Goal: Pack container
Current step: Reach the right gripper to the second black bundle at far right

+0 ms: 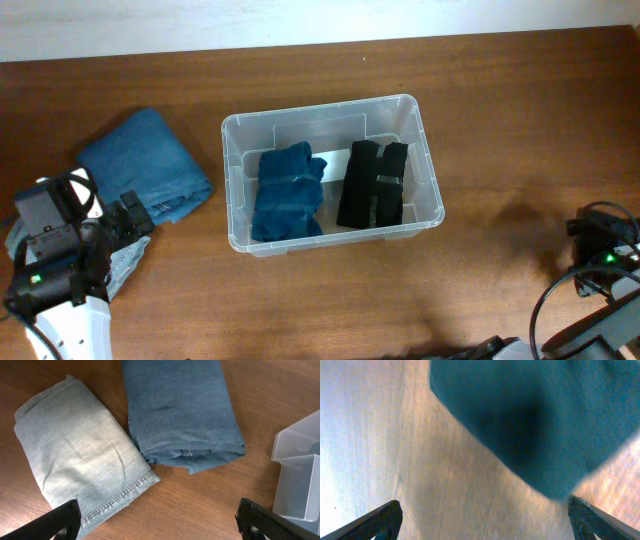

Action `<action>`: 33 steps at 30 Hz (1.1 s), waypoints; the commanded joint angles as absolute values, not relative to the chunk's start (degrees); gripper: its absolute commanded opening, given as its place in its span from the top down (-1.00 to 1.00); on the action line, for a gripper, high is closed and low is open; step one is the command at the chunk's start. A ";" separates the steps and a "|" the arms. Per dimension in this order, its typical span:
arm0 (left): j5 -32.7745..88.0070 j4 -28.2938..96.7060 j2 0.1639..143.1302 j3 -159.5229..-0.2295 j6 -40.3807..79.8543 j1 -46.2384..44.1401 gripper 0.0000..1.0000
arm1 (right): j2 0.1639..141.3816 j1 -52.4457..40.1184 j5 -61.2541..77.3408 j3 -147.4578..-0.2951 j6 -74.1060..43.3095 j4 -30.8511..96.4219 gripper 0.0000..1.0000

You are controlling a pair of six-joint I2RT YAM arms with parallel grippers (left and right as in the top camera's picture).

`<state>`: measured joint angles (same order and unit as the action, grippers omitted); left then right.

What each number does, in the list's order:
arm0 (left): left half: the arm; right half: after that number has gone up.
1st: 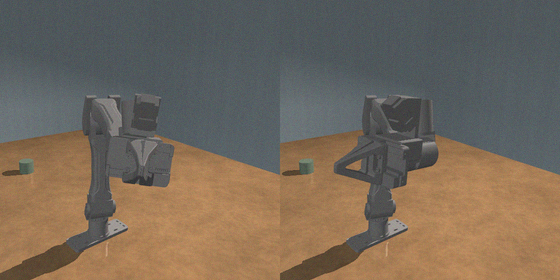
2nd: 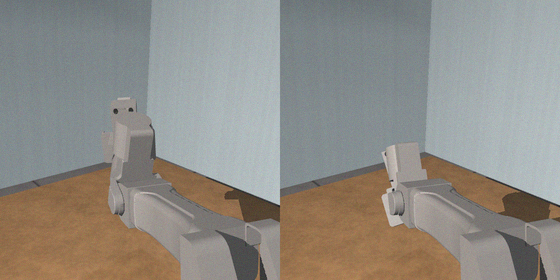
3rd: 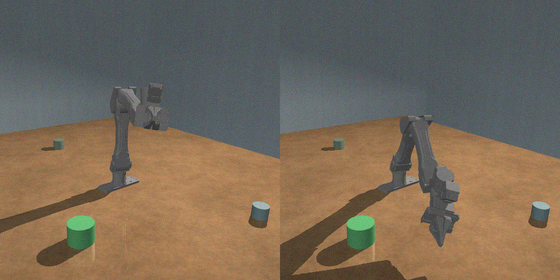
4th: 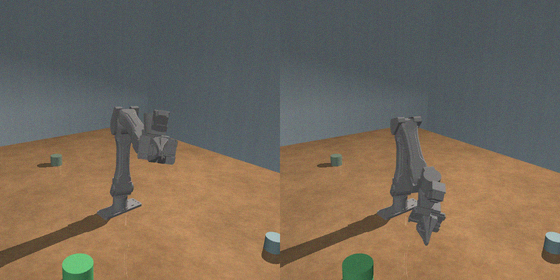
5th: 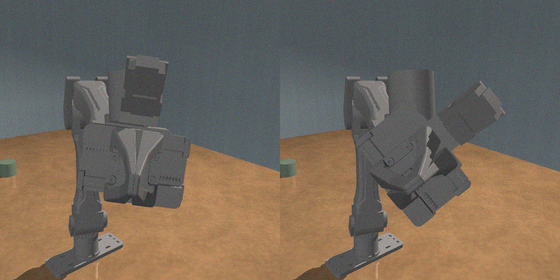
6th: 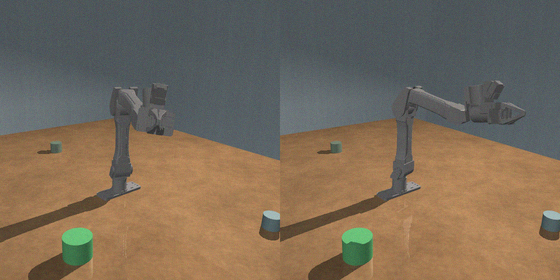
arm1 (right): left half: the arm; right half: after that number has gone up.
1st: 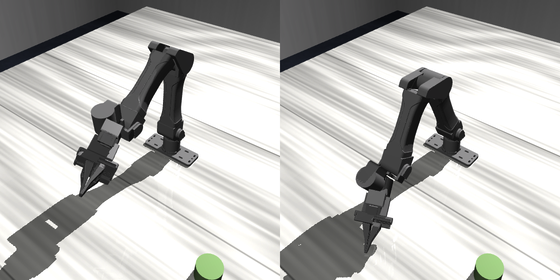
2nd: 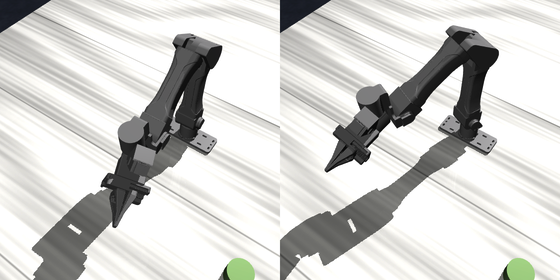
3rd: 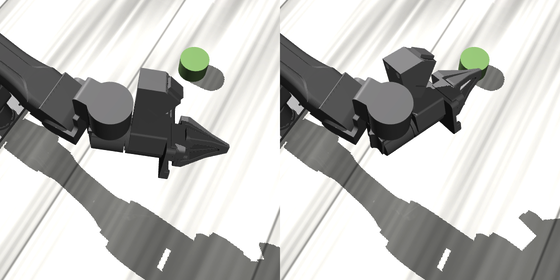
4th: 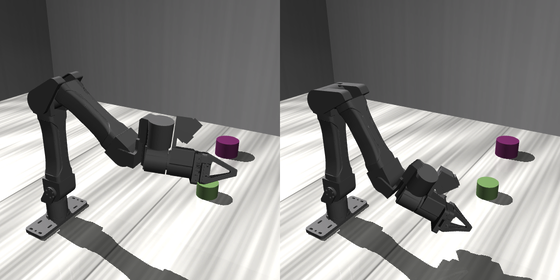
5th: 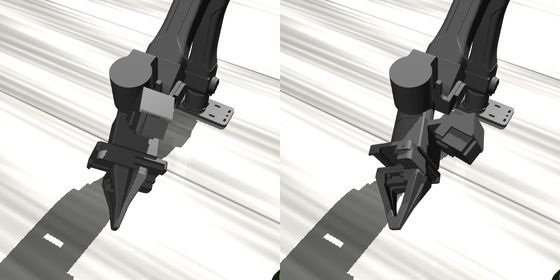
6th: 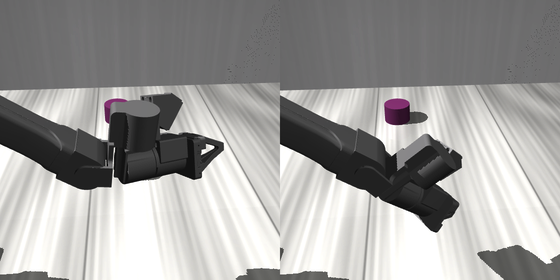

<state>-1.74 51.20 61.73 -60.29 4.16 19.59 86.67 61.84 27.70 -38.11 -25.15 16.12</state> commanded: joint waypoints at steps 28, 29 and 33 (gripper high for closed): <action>-1.06 51.03 61.82 -61.41 4.91 19.92 -0.99 | 100.36 69.78 22.26 -38.85 -35.00 -5.54 0.78; -1.06 51.00 61.82 -61.41 4.91 19.92 -0.99 | 100.33 69.76 24.32 -38.87 -34.98 -6.79 0.92; -1.08 51.03 61.82 -61.41 4.91 19.92 -0.99 | 99.46 69.34 33.21 -40.23 -34.70 -8.40 0.92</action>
